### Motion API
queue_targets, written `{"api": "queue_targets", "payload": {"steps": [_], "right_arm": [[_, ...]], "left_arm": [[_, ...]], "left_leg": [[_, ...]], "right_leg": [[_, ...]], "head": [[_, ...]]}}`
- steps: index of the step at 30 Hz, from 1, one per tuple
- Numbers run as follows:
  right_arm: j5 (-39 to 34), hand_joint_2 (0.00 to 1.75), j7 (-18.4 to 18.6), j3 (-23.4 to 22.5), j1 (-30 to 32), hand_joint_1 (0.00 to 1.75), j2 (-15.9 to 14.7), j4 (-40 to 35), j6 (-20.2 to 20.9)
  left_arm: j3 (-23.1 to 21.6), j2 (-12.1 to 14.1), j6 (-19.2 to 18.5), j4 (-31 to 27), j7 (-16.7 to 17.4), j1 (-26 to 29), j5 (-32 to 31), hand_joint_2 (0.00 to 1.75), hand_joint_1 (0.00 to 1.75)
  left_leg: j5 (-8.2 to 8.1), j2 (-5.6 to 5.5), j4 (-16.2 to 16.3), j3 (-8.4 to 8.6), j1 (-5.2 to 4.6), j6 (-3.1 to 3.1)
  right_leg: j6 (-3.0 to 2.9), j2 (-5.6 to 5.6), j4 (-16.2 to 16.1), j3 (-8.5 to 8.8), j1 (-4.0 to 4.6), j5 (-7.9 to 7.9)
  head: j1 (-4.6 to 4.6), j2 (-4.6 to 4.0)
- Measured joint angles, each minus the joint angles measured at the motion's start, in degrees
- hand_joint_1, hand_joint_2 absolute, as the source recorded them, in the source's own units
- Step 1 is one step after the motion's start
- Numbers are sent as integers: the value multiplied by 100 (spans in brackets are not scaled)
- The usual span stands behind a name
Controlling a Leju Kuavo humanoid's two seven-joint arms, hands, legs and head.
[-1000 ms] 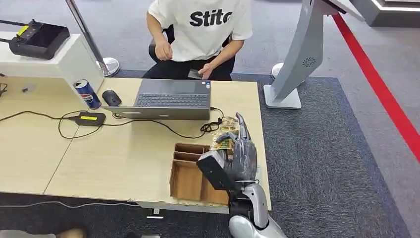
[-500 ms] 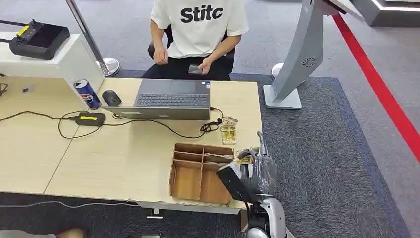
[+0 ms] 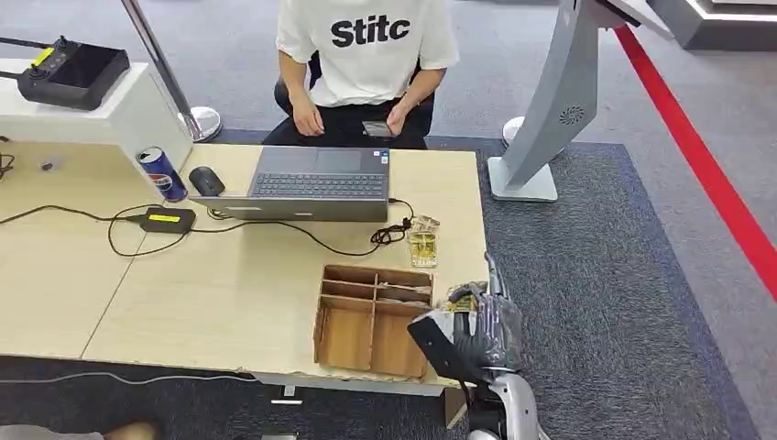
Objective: Pass the card to the sensor for recognition and then transmit it.
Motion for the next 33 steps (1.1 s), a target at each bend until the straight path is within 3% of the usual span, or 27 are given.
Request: {"api": "queue_targets", "payload": {"steps": [4,33], "right_arm": [[328,175,223,15,100,175,-87,35,9],[546,175,404,267,285,175,-225,442,87]], "left_arm": [[4,0,0,0,0,2,13,175,0],[7,26,-2,0,0,12,22,175,0]], "left_leg": [[0,0,0,0,0,0],[0,0,0,0,0,0]], "right_leg": [[0,0,0,0,0,0],[0,0,0,1,0,0]], "head": [[0,0],[0,0]]}}
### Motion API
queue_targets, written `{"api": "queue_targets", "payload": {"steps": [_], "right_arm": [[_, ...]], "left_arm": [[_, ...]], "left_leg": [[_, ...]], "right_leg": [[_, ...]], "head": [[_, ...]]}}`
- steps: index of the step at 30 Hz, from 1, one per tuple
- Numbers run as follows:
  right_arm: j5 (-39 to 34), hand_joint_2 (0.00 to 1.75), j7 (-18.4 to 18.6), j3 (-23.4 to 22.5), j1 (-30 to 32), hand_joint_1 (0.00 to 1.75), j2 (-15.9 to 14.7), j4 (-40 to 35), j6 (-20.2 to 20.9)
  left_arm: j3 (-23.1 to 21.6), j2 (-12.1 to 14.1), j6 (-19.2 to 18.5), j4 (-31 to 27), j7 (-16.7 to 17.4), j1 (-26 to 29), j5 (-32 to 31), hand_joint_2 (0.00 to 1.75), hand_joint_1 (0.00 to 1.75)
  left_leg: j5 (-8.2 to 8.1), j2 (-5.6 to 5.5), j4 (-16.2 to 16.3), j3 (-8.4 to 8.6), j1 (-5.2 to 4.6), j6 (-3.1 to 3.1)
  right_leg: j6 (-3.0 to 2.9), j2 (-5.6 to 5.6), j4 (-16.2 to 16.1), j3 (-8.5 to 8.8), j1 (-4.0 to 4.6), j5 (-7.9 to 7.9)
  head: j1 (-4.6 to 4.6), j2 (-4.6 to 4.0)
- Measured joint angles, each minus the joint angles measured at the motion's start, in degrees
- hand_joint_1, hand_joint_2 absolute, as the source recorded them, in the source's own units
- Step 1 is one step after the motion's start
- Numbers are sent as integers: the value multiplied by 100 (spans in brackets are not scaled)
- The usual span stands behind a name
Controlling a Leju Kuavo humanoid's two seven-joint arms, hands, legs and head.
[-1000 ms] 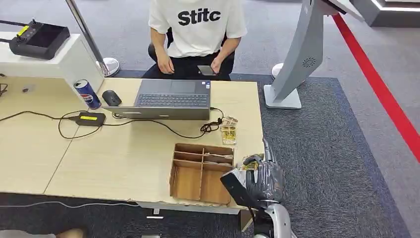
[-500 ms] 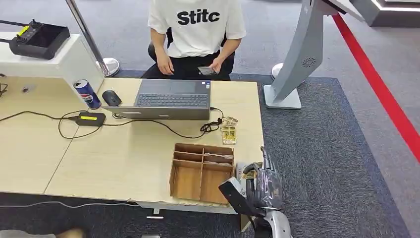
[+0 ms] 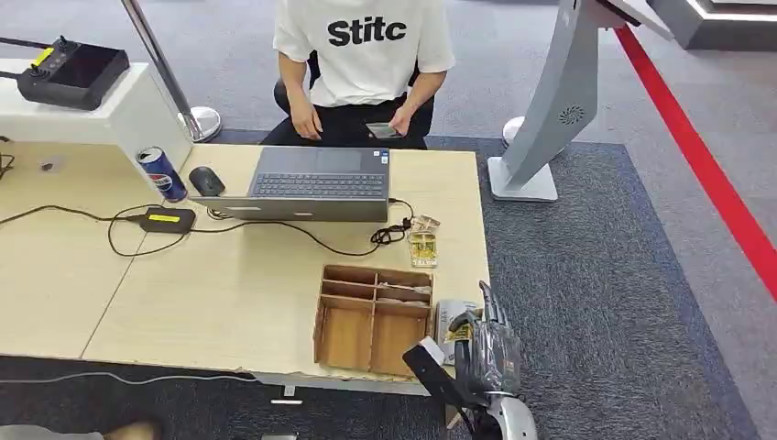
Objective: Pass the card to the sensor for recognition and then transmit it.
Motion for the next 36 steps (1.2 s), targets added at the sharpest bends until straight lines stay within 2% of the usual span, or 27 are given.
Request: {"api": "queue_targets", "payload": {"steps": [9,17,36], "right_arm": [[72,175,6,63,-6,175,2,68,76],[205,175,223,146,-12,175,-26,90,133],[188,175,313,195,-22,175,-140,271,133]], "left_arm": [[0,2,-35,0,20,-4,-11,175,0],[0,7,-50,0,61,-15,-35,175,0],[0,37,-68,0,79,-23,-83,175,0]], "left_leg": [[0,0,0,0,0,0],[0,0,0,0,0,0],[0,0,0,0,0,0]], "right_leg": [[0,0,0,0,0,0],[1,0,0,1,0,0],[1,0,0,0,0,1]], "head": [[0,0],[-2,0],[0,0]]}}
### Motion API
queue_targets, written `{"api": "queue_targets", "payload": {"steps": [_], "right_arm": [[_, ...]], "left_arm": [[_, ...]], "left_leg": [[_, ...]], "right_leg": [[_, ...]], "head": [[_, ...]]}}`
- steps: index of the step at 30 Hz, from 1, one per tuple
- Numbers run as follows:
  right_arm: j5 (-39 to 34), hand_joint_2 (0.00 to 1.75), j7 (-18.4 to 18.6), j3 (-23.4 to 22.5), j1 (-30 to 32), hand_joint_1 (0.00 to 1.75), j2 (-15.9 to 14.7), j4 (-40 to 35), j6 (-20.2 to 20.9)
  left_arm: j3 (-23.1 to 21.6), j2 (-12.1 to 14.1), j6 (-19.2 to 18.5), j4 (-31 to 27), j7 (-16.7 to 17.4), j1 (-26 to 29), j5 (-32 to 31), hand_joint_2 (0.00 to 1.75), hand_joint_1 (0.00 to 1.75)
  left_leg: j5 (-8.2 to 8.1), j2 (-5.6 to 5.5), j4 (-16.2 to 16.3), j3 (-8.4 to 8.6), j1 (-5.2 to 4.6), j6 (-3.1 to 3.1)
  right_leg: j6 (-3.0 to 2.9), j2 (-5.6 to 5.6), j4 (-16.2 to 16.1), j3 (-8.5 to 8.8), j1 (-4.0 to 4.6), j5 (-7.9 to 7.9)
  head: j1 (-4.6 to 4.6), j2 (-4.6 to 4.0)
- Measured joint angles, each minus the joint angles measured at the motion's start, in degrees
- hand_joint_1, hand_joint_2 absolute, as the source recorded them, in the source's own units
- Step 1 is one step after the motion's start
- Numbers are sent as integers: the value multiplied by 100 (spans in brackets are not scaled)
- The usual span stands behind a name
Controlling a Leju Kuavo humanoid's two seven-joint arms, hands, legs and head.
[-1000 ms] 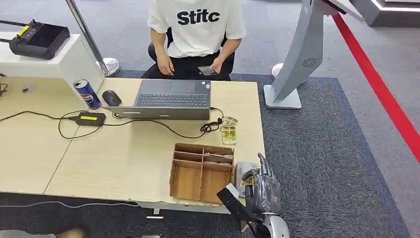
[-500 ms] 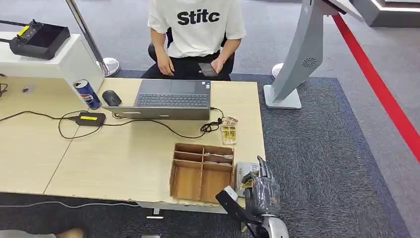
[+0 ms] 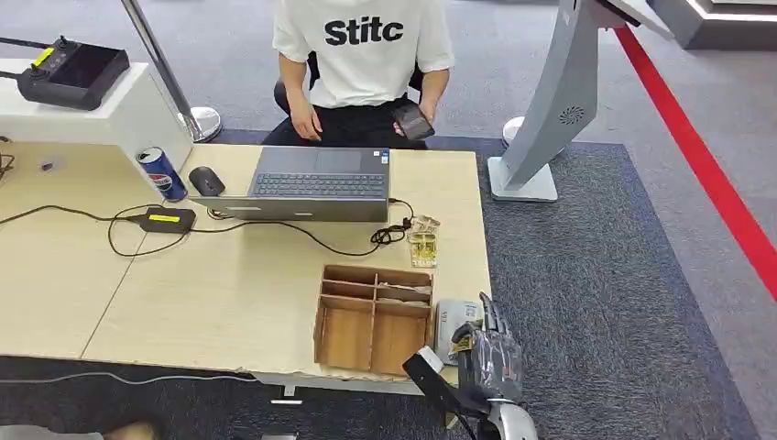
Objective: Pass the card to the sensor for recognition and then transmit it.
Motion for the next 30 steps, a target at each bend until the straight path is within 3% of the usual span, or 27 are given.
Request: {"api": "queue_targets", "payload": {"steps": [30], "right_arm": [[-15,175,151,50,-6,175,-120,120,24]], "left_arm": [[0,15,-17,0,2,-3,-9,175,0]], "left_leg": [[0,0,0,0,0,0]], "right_leg": [[2,0,0,0,0,1]], "head": [[0,0]]}}
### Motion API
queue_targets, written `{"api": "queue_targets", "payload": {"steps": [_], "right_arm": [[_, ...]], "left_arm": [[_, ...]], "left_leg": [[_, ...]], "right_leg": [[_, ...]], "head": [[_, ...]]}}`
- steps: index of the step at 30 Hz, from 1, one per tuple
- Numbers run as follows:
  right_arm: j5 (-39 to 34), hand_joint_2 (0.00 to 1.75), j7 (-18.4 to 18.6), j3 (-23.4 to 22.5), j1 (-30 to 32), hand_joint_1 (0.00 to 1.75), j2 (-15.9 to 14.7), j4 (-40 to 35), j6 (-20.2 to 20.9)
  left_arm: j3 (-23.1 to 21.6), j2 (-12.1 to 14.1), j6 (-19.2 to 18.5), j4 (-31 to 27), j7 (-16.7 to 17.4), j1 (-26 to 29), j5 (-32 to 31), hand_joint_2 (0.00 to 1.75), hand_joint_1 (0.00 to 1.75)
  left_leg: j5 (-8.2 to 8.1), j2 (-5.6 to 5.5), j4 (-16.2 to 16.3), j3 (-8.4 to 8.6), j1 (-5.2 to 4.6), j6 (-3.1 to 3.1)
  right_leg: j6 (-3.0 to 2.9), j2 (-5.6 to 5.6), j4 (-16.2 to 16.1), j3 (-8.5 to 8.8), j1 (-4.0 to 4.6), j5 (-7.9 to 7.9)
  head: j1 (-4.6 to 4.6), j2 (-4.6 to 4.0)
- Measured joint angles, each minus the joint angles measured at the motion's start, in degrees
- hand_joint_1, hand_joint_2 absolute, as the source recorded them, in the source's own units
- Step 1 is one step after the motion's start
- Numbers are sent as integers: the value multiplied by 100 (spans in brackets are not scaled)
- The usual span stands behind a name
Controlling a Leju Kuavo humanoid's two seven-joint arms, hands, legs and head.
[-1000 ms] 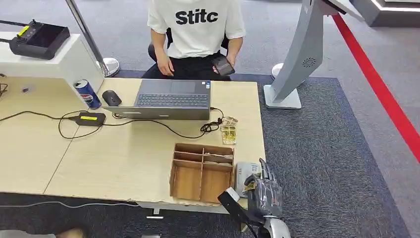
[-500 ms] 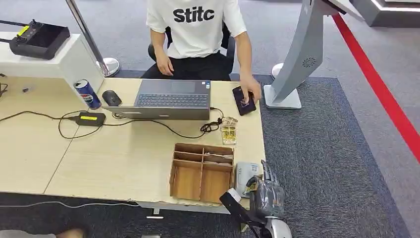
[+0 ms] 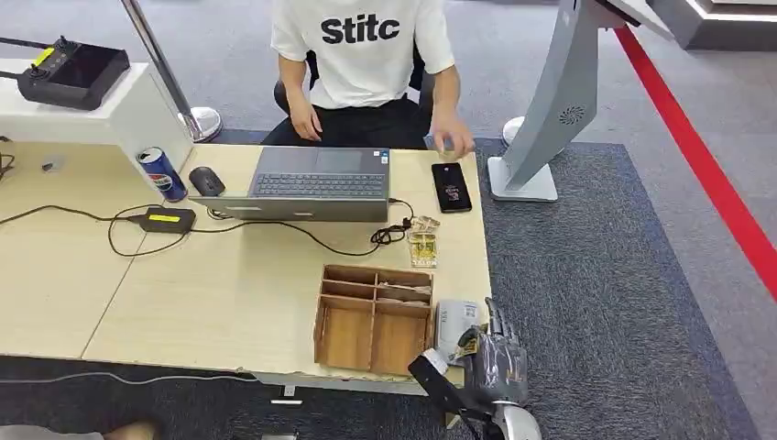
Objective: Pass the card to the sensor for recognition and then transmit it.
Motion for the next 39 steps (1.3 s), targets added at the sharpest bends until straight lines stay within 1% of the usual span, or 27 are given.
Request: {"api": "queue_targets", "payload": {"steps": [19,26,39], "right_arm": [[-2,175,-11,11,0,175,-39,31,-2],[35,175,-15,13,-40,175,-37,-4,-280],[199,175,0,-77,-138,175,-22,-291,-262]], "left_arm": [[0,0,-15,0,2,-4,-11,175,0],[0,0,-22,0,2,-6,-31,175,0],[0,0,-26,0,2,-10,-44,175,0]], "left_leg": [[0,0,0,0,0,0],[0,0,0,0,0,0],[0,0,0,0,0,0]], "right_leg": [[0,0,0,0,0,0],[0,0,0,1,0,0],[0,0,0,1,0,0]], "head": [[0,0],[0,0],[-2,0]]}}
